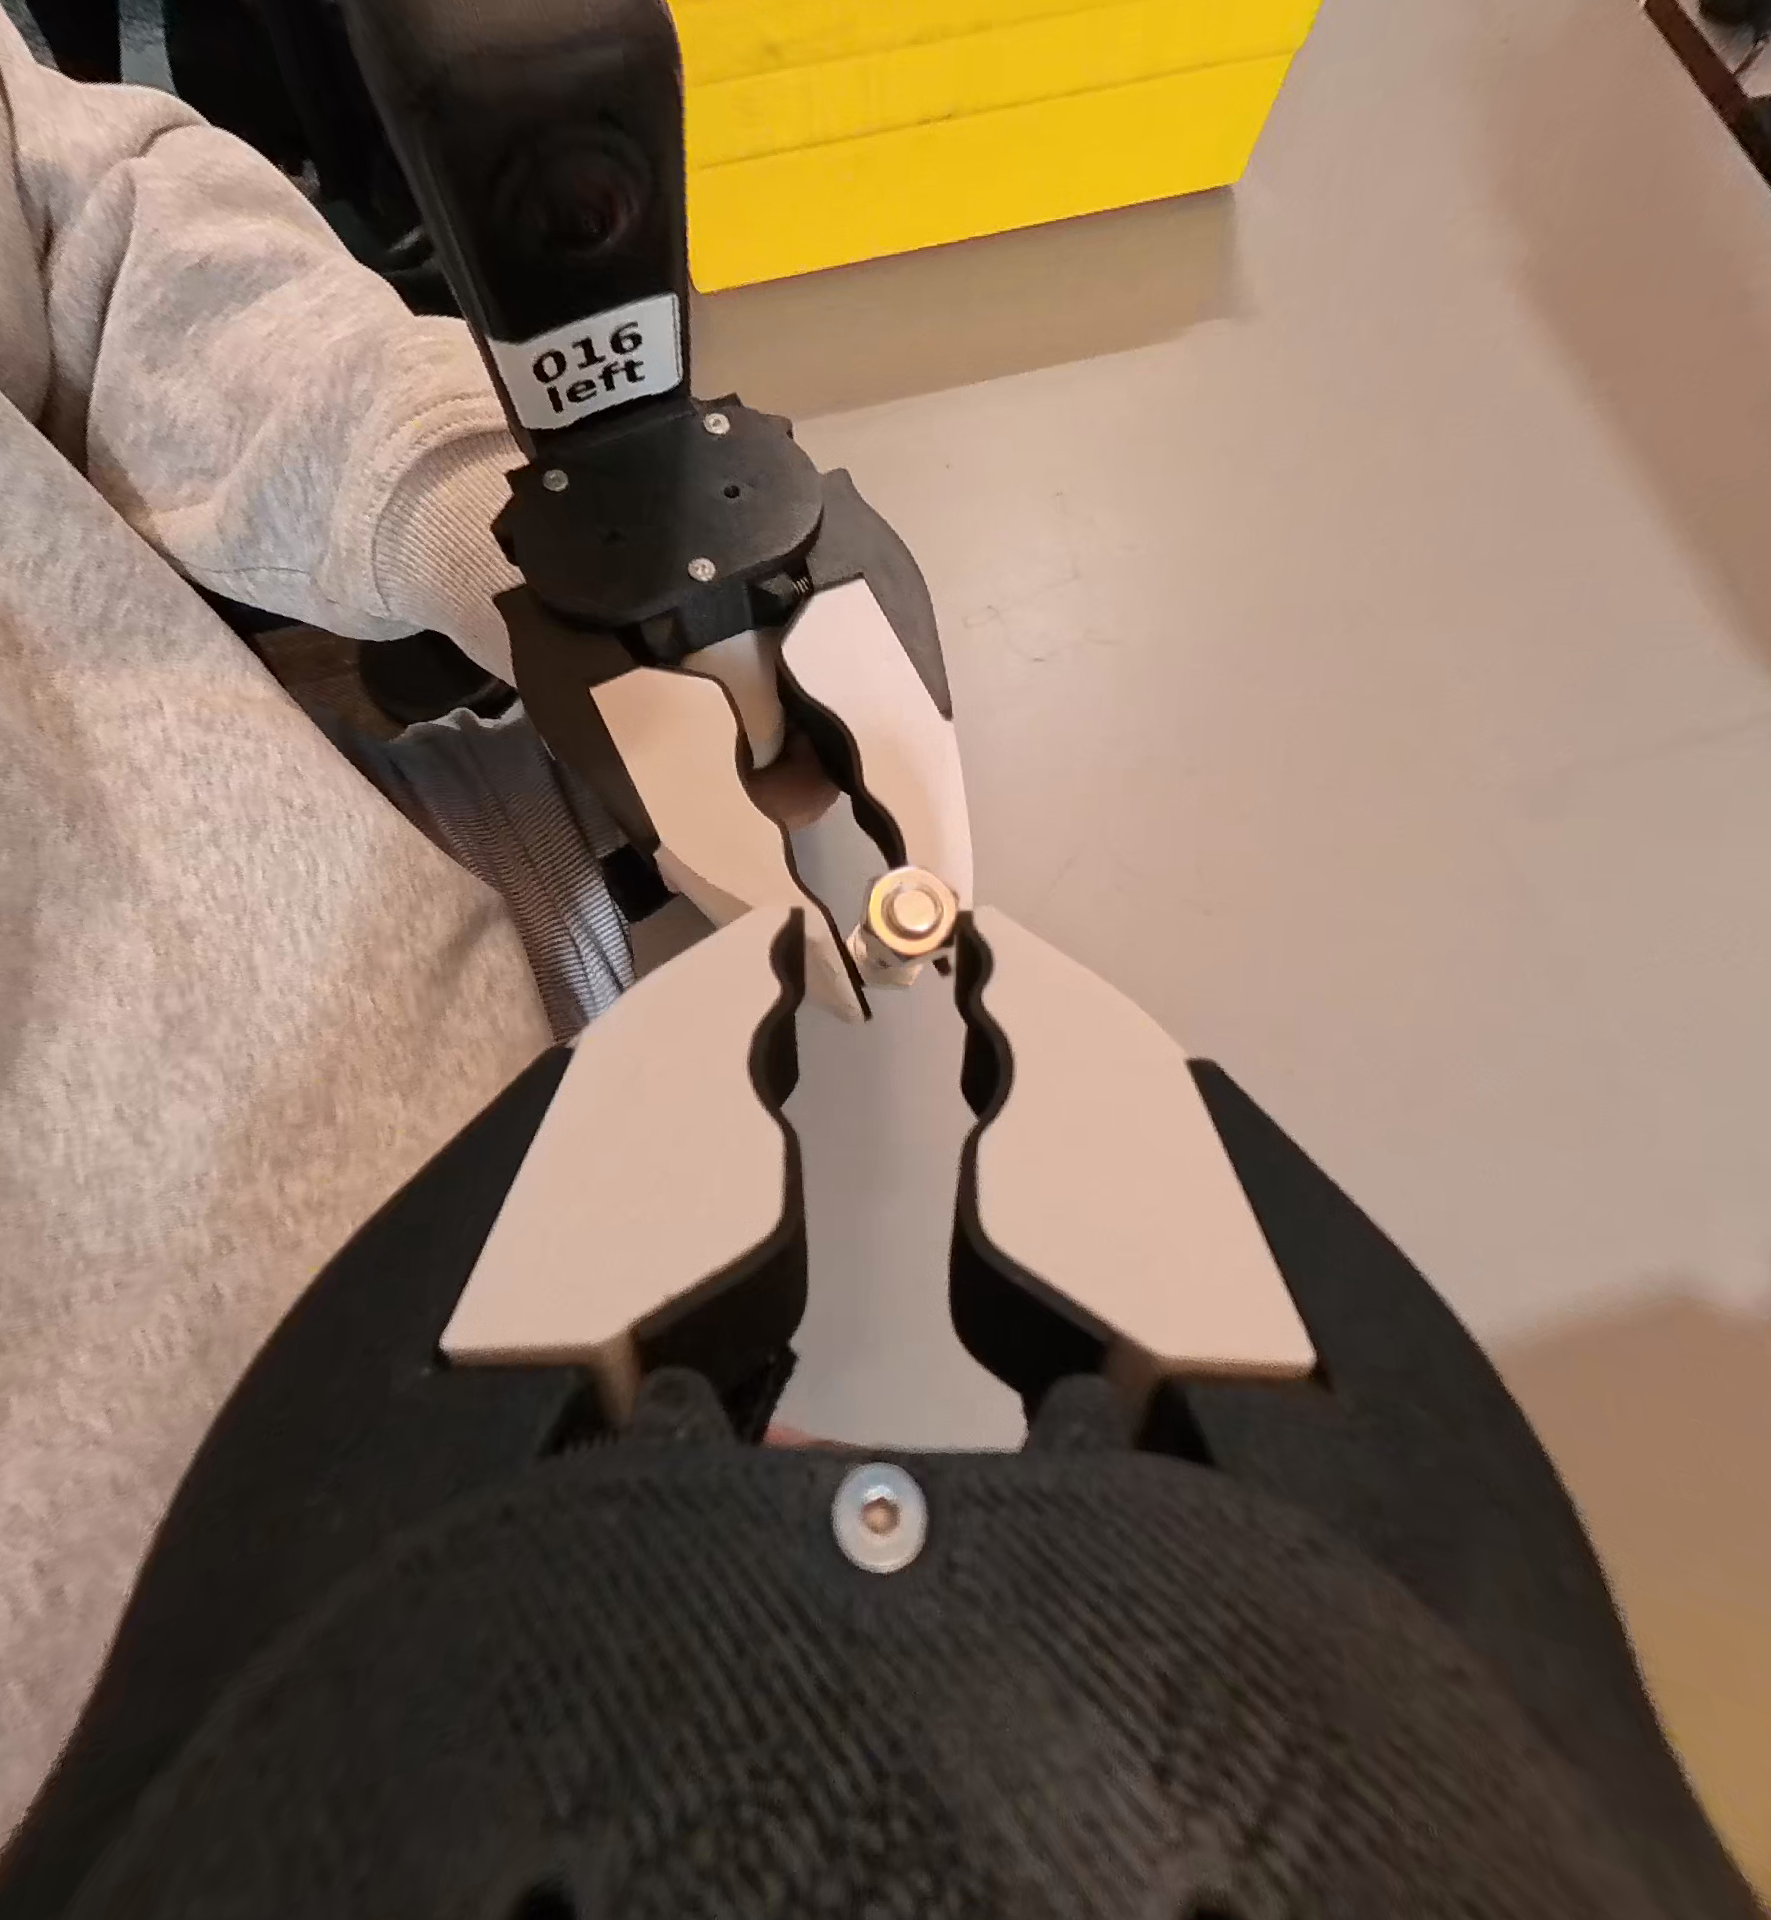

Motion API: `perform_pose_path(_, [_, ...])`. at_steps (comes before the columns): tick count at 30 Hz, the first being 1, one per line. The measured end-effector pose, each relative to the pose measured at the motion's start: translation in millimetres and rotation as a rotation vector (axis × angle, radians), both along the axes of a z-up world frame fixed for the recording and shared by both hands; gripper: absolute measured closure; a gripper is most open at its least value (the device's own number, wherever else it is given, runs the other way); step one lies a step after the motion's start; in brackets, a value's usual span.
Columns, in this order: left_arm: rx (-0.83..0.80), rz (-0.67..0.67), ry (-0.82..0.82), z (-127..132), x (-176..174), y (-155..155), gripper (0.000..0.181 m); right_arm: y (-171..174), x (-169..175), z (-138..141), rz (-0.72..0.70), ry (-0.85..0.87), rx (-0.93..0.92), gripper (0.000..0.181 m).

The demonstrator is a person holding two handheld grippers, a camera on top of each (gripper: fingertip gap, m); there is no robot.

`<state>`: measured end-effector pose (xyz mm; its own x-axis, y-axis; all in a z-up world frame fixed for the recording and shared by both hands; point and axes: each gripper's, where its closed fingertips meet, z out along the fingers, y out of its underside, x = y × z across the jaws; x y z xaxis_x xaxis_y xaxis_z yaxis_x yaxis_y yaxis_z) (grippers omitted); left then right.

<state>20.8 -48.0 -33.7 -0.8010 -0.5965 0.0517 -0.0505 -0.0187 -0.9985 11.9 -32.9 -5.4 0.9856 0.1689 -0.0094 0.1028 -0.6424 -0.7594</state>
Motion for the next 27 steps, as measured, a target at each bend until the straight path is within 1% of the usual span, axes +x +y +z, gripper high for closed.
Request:
perform_pose_path(7, [0.016,-0.015,0.005,-2,-1,-3,0.163,6,-7,1,0.023,-0.002,0.017,0.148])
perform_pose_path(11, [0.017,-0.011,0.006,-2,-1,-3,0.163,8,-17,1,0.055,-0.012,0.009,0.148])
perform_pose_path(17, [0.006,-0.001,0.009,-1,1,-1,0.163,1,-21,0,0.077,-0.049,-0.033,0.154])
perform_pose_path(22, [-0.021,0.011,0.019,1,3,2,0.163,-5,-20,-2,0.086,-0.093,-0.077,0.155])
perform_pose_path(27, [-0.060,0.017,0.012,7,4,5,0.163,-13,-11,-5,0.056,-0.124,-0.123,0.154])
